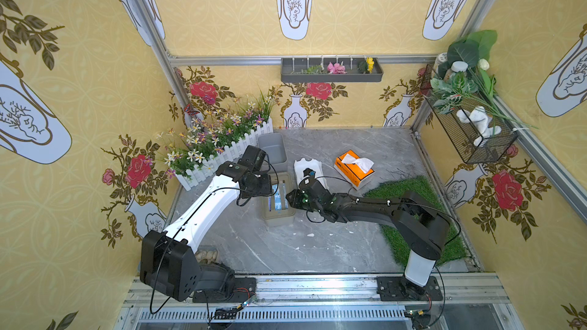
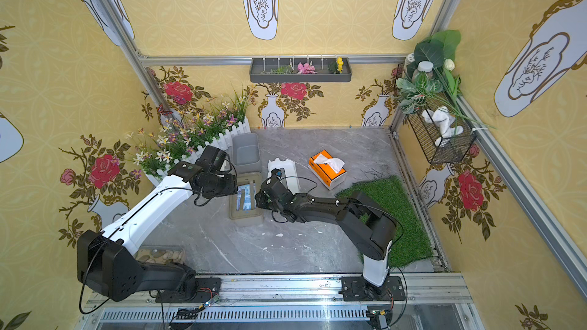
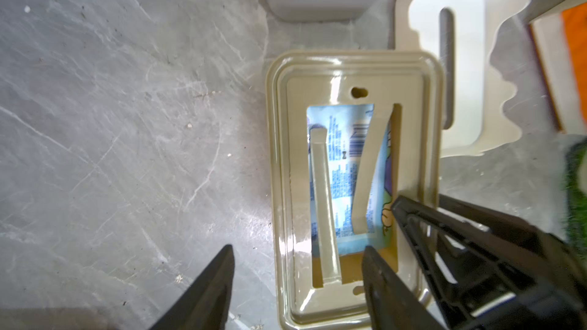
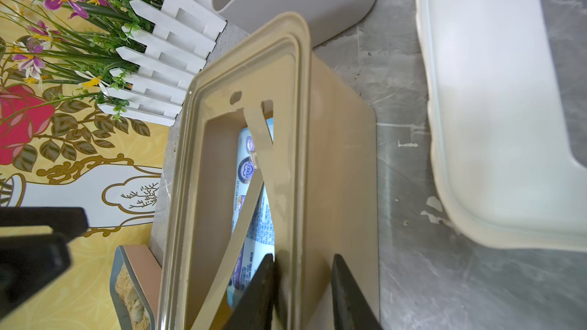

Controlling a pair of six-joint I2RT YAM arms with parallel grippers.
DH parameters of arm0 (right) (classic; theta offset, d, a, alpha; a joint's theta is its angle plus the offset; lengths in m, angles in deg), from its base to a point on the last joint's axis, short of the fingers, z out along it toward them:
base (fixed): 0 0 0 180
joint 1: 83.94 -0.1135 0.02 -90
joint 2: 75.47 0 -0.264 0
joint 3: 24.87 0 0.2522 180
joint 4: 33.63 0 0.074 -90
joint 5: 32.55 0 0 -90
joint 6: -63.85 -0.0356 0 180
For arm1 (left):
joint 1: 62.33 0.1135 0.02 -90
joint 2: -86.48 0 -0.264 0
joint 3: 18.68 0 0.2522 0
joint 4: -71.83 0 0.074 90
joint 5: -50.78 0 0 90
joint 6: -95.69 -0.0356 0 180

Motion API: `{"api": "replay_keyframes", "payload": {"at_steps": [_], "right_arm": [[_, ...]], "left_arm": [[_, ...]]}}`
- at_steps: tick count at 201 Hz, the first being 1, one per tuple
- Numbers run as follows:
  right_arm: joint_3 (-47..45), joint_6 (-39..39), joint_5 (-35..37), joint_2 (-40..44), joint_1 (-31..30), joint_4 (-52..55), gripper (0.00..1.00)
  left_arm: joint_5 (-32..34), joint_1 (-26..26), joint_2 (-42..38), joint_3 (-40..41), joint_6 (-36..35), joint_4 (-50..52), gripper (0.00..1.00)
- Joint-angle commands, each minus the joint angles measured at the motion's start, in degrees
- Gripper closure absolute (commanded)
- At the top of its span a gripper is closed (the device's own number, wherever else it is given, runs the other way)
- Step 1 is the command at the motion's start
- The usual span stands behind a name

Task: Put the tissue paper into the tissue box
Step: Place the paper towel in the tissue box.

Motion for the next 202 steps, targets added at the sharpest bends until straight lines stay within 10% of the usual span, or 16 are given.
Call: {"api": "replay_keyframes", "payload": {"at_steps": [1,60,202], "right_arm": [[-0.5,2.0,0.2,-1.1,-0.1,19.5,0.69],[0.0,2.1,0.2,-0.7,-0.2,20.0,0.69],[0.7,8.7,-2.2,2.7,1.3,16.2,0.57]], "left_arm": [[-7.7,2.6,-0.4,0.4,0.0,-7.3,0.38],[-27.6,5.8,4.7,9.8,6.2,-22.4,0.55],[-24.5,4.8,8.4,18.7,6.9,-25.3,0.71]]}}
